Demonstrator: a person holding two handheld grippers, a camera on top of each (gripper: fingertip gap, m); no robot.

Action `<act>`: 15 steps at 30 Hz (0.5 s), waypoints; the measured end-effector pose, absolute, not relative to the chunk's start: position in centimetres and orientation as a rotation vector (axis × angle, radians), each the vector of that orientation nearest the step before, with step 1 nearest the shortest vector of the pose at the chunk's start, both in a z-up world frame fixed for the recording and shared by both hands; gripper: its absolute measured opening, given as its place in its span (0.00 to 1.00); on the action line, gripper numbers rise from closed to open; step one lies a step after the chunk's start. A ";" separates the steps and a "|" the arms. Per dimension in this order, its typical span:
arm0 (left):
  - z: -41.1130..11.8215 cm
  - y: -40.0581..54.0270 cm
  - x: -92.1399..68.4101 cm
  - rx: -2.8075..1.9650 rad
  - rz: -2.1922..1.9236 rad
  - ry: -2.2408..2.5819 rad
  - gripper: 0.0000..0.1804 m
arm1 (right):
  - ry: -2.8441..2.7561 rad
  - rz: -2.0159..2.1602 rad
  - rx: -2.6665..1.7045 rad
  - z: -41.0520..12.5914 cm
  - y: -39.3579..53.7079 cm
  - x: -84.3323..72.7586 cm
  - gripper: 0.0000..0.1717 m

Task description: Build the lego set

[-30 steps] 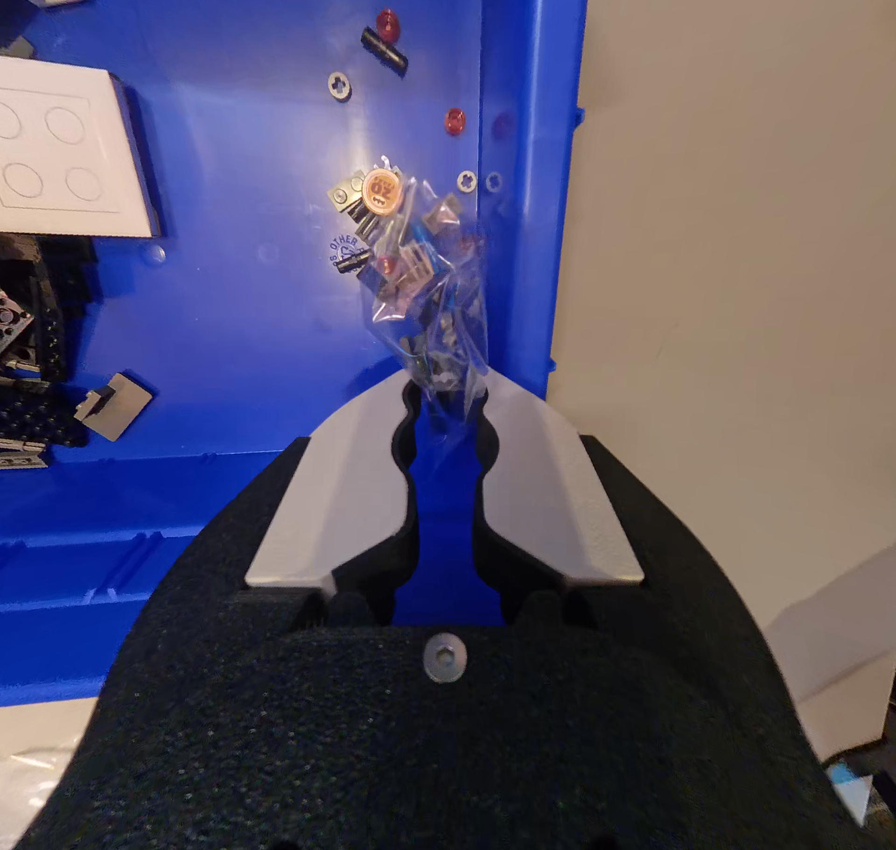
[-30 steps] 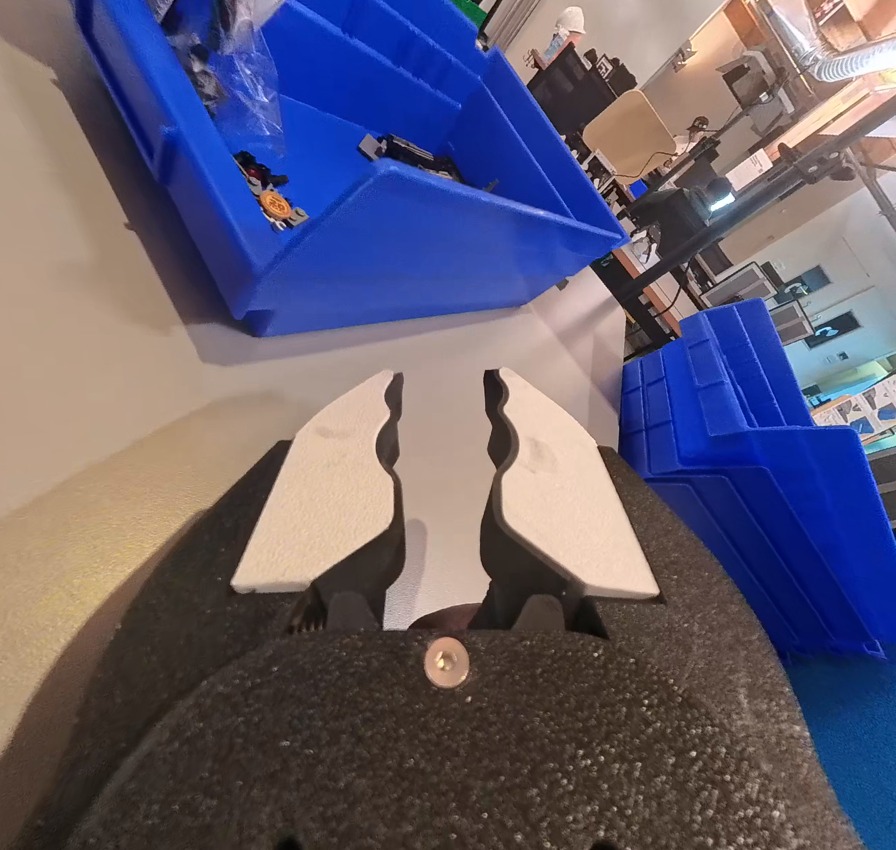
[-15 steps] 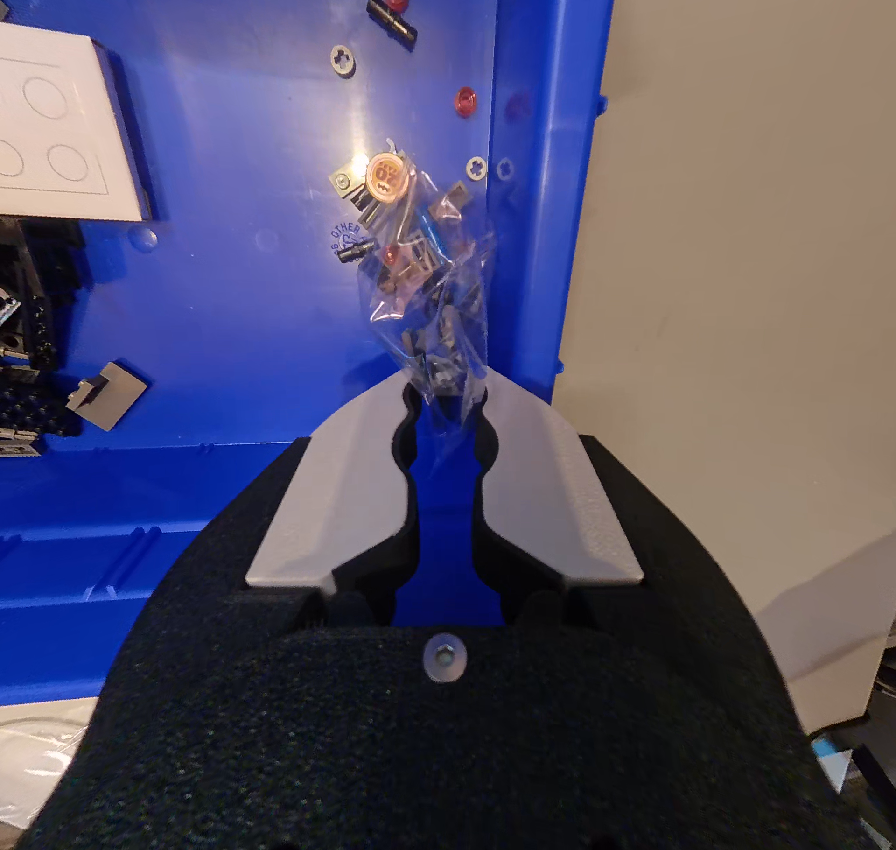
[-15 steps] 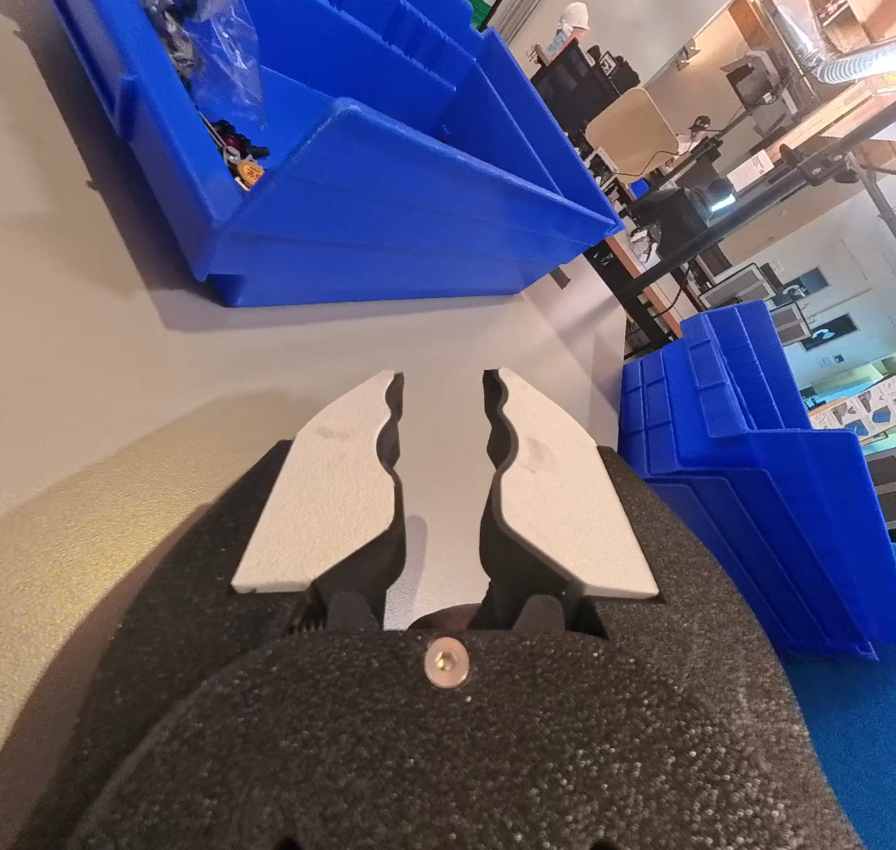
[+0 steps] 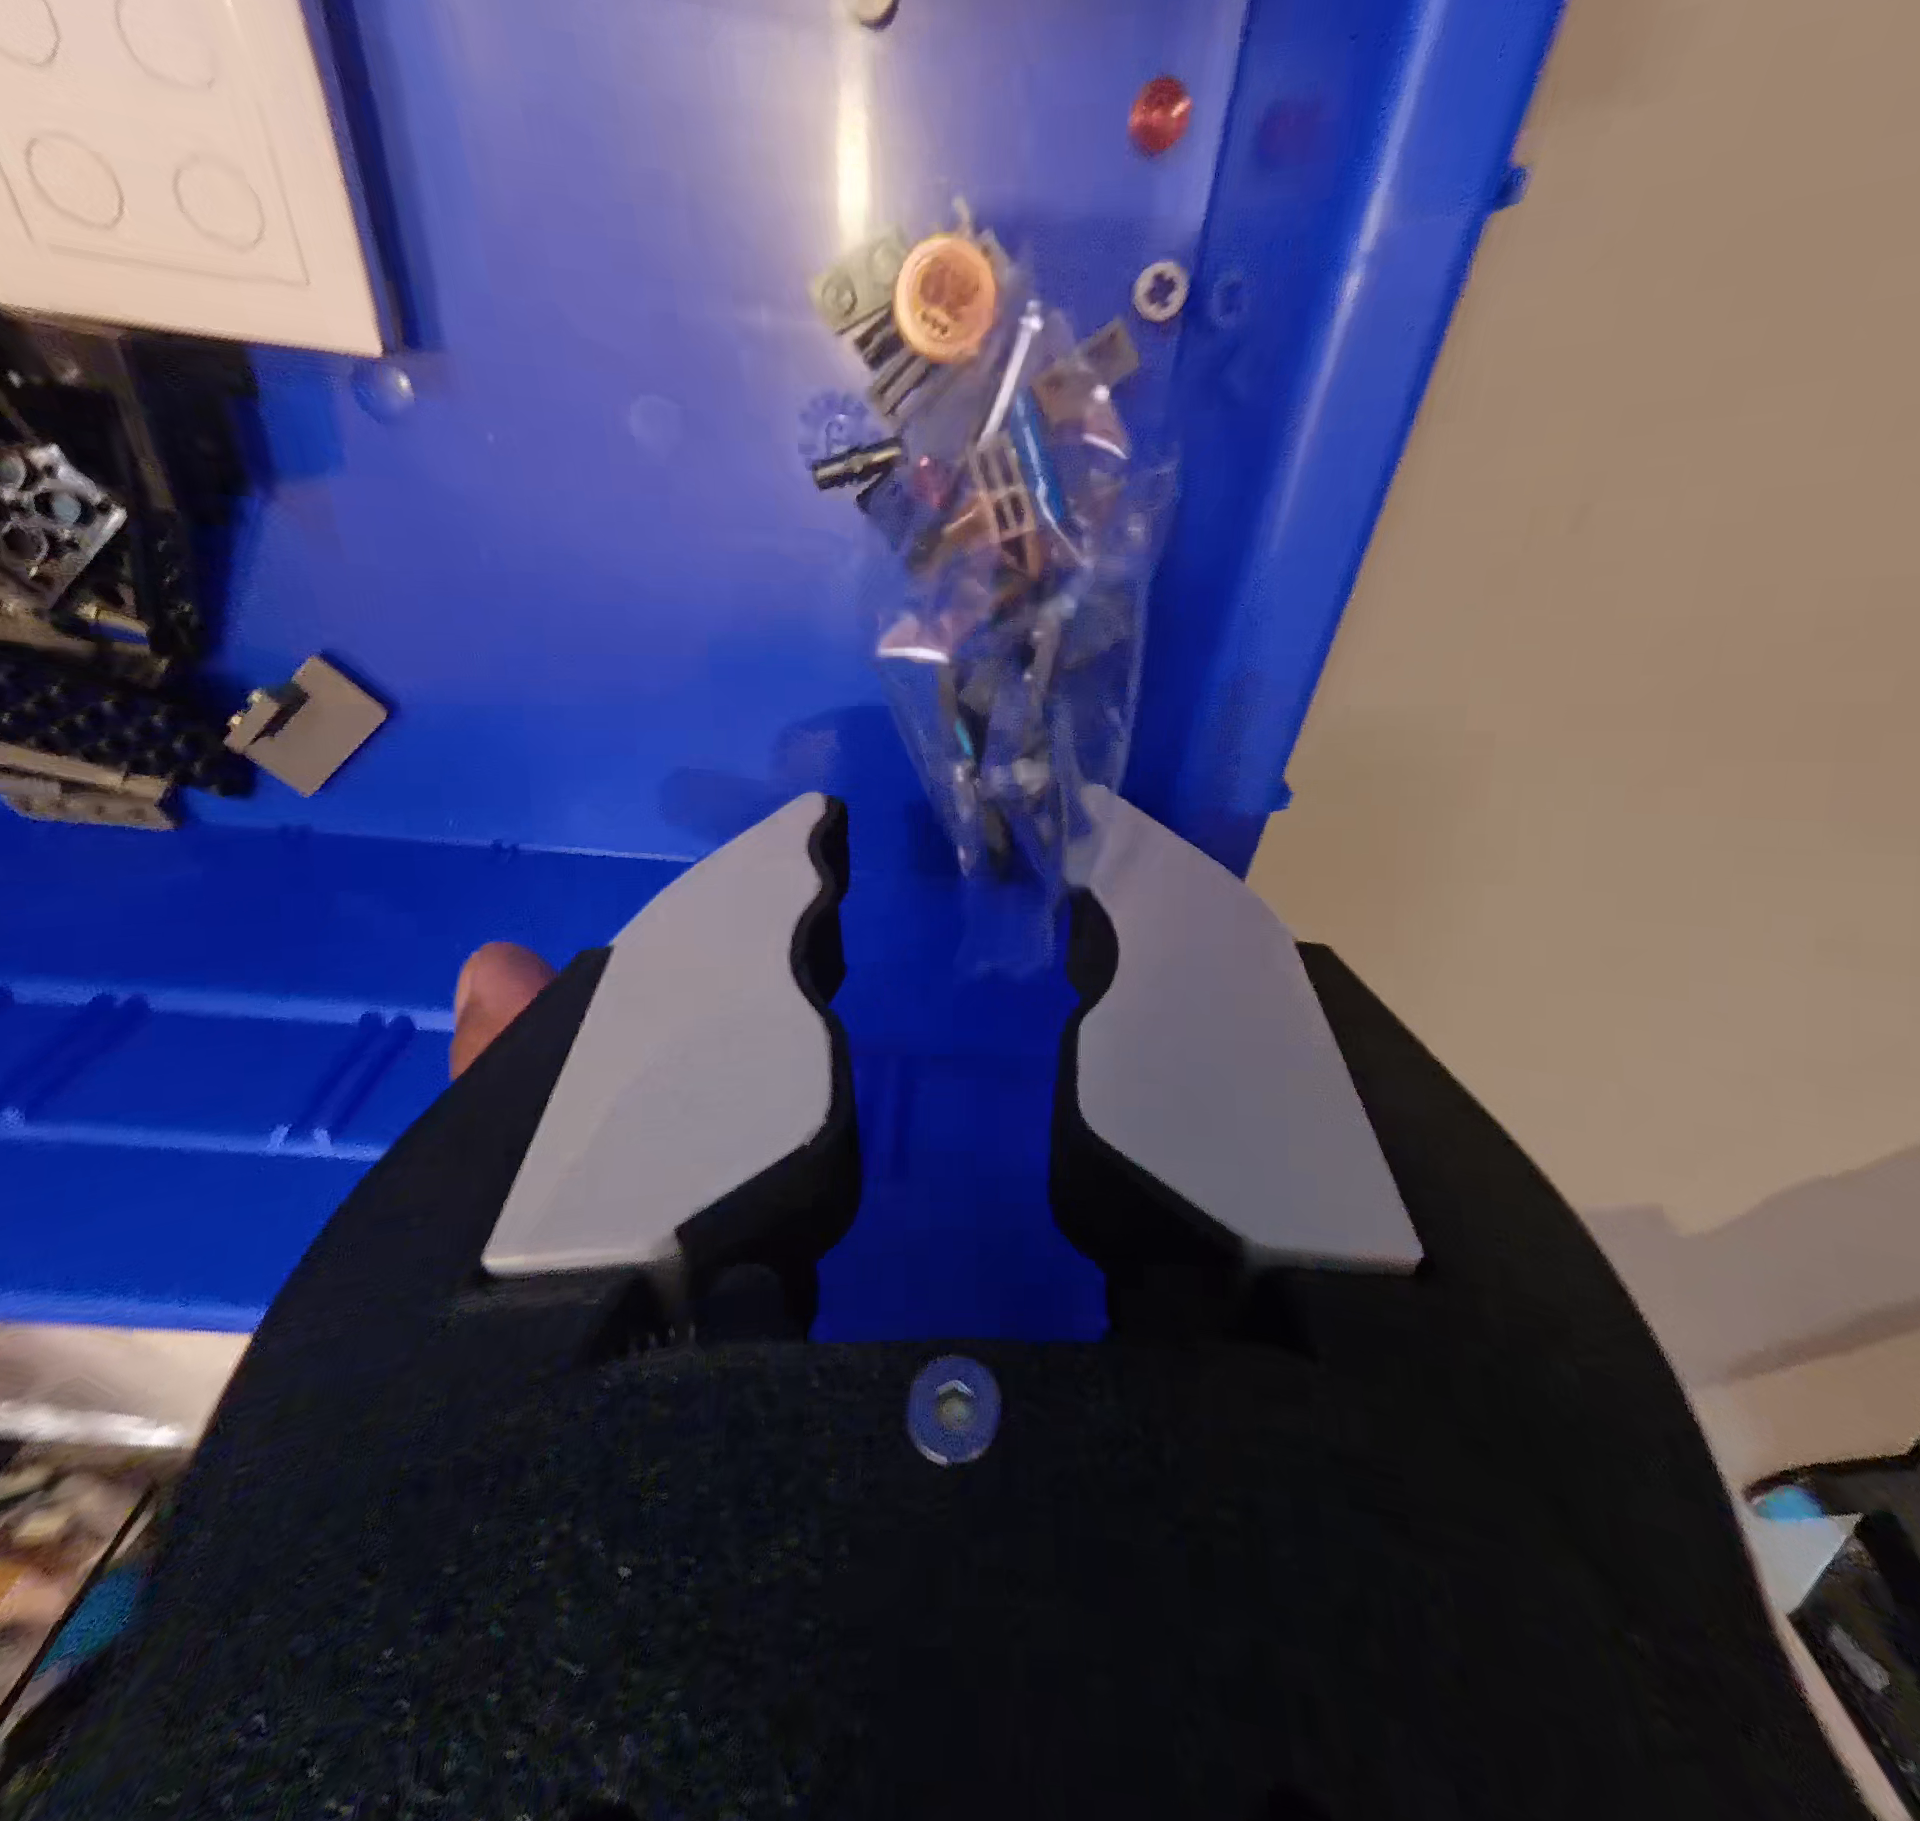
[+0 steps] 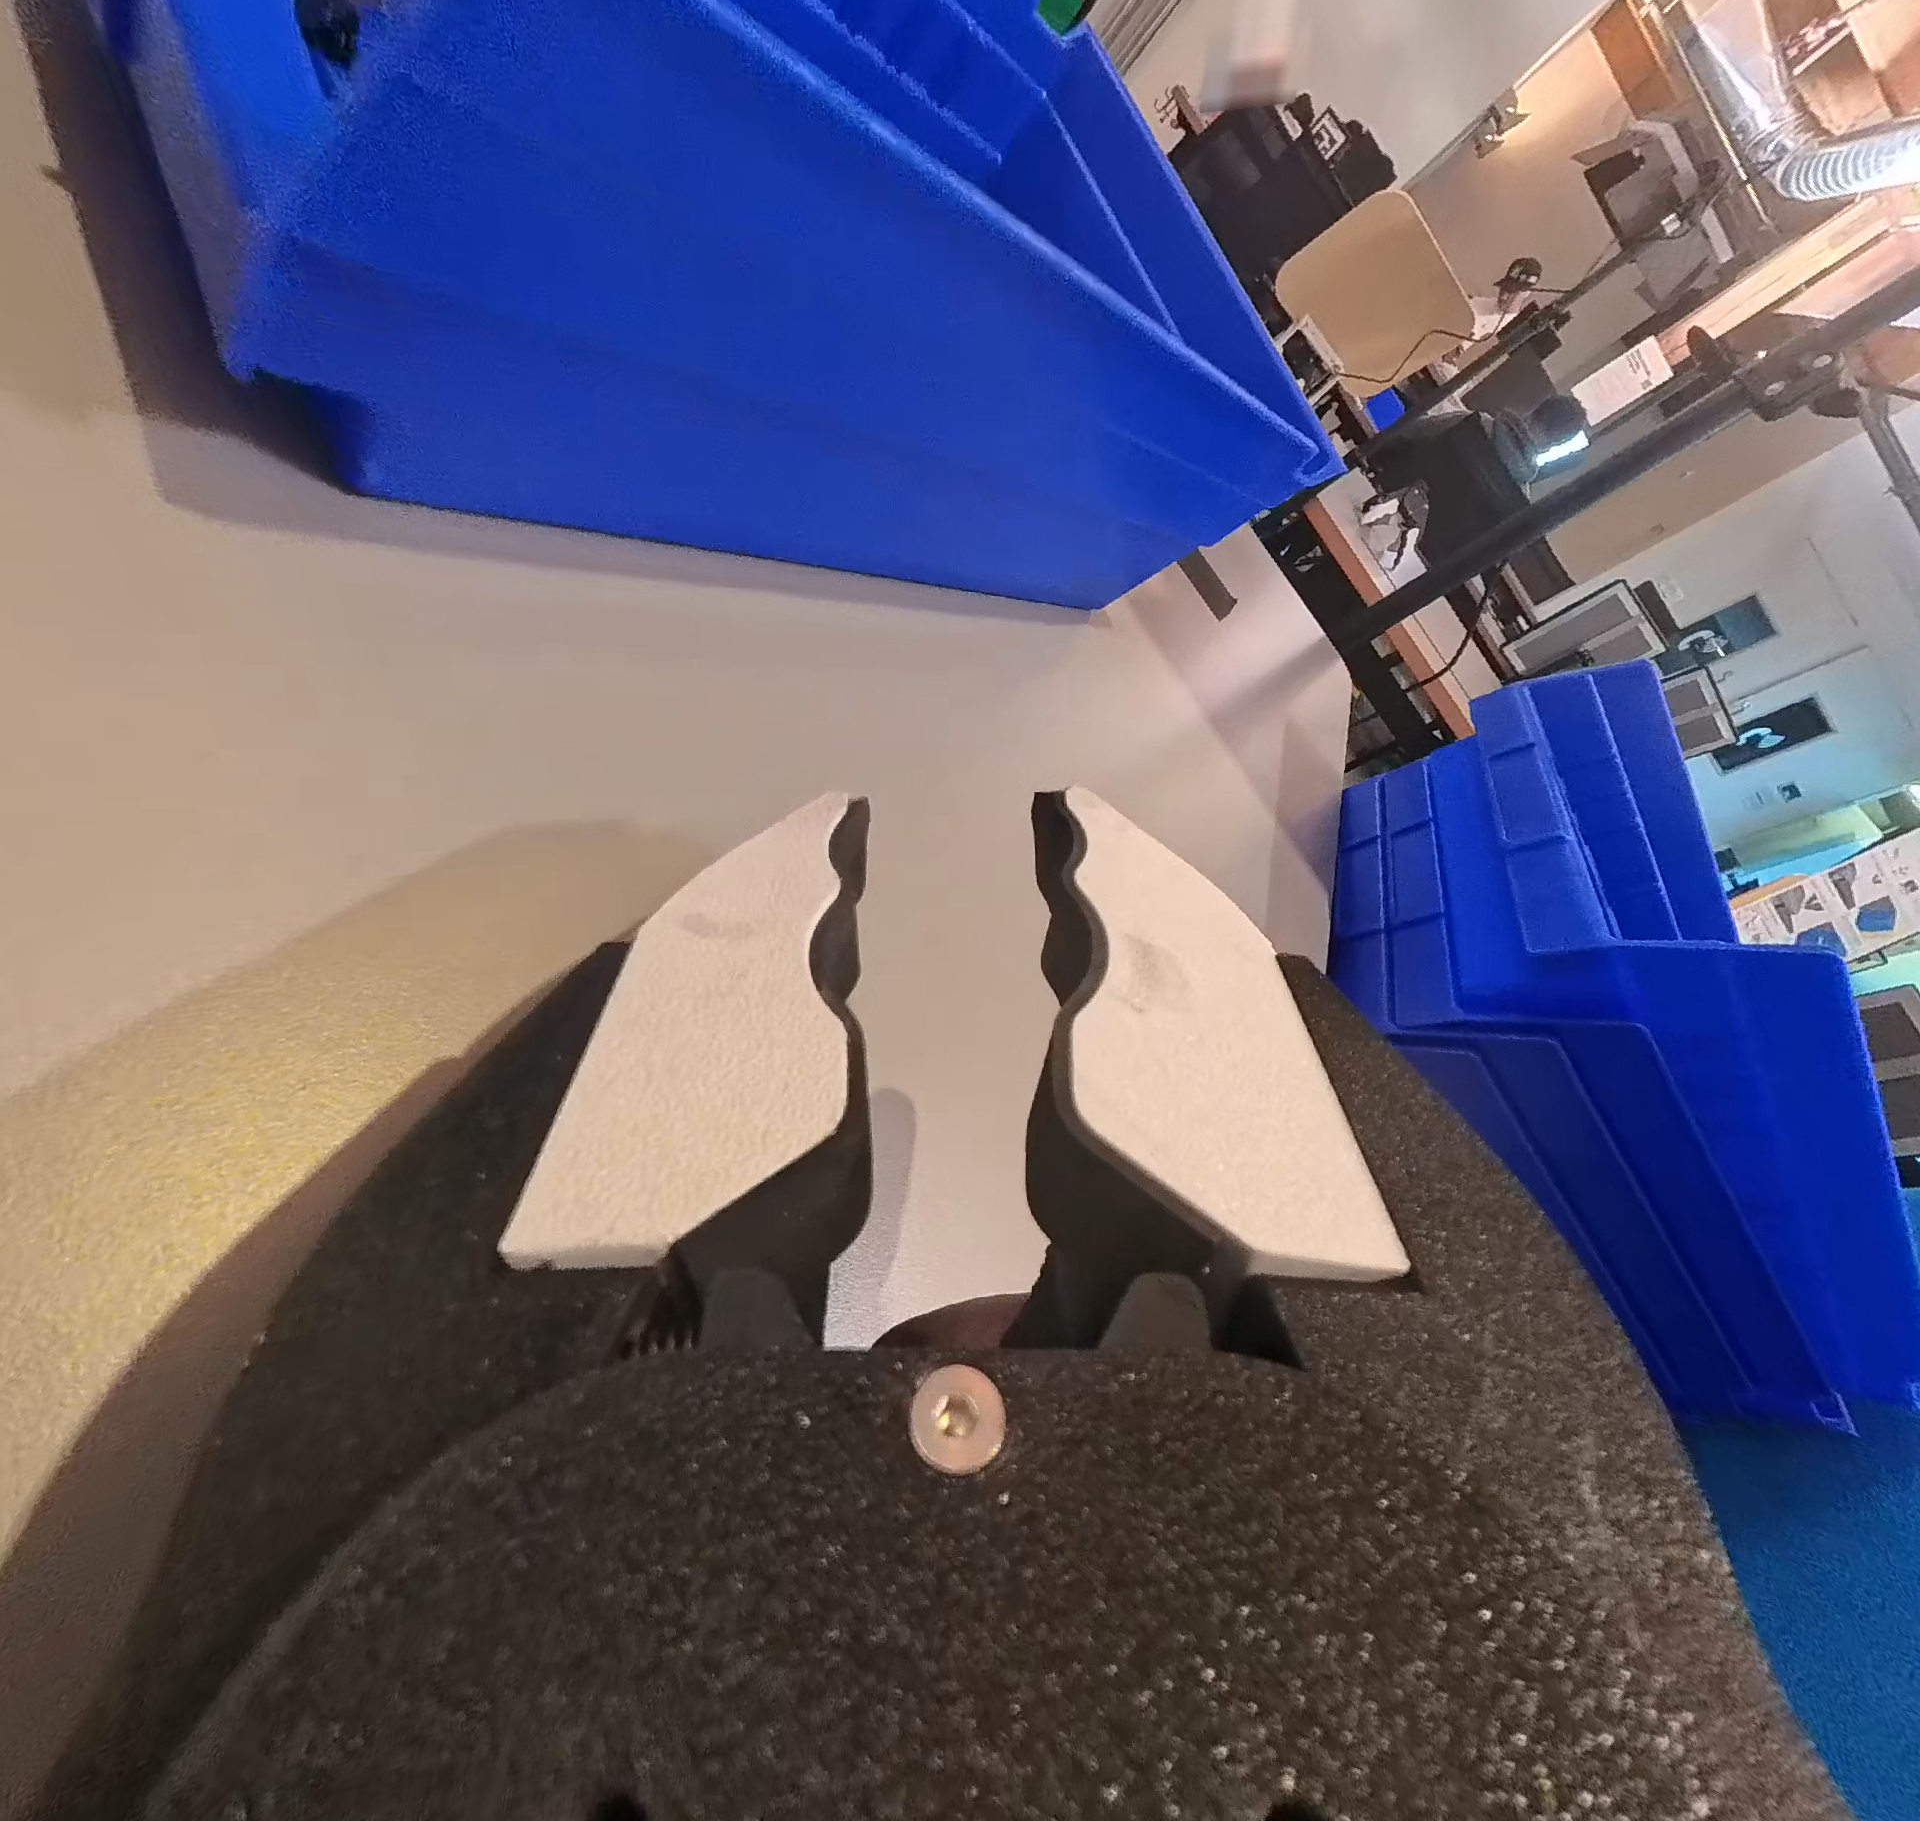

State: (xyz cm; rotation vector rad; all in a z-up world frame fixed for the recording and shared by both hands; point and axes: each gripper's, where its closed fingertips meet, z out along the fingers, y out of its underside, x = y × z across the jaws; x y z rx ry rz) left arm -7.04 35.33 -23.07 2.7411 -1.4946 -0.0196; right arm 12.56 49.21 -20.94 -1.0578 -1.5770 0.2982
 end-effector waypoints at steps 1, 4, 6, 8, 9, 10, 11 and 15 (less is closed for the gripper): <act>-23.1 35.3 -7.6 2.719 -0.082 -1.503 0.25 | -1.579 0.296 -1.056 -21.0 49.2 12.6 0.18; -22.9 35.0 -8.3 2.677 -0.137 -1.531 0.26 | -1.582 0.292 -1.053 -21.0 49.2 12.5 0.18; -22.6 34.6 -8.5 2.666 -0.126 -1.540 0.24 | -1.583 0.291 -1.053 -21.0 49.2 12.5 0.18; -22.3 34.4 -8.7 2.657 -0.134 -1.548 0.24 | -1.584 0.290 -1.055 -21.0 49.2 12.5 0.18; -22.1 34.2 -8.8 2.650 -0.140 -1.551 0.24 | -1.585 0.290 -1.055 -21.1 49.2 12.5 0.18; -22.0 34.1 -8.9 2.641 -0.149 -1.559 0.24 | -1.586 0.289 -1.055 -21.1 49.2 12.5 0.18; -21.9 34.0 -9.0 2.632 -0.161 -1.567 0.24 | -1.588 0.287 -1.054 -21.1 49.2 12.5 0.18; -21.8 33.6 -9.2 2.588 -0.187 -1.586 0.15 | -1.595 0.279 -1.050 -21.2 49.1 12.5 0.18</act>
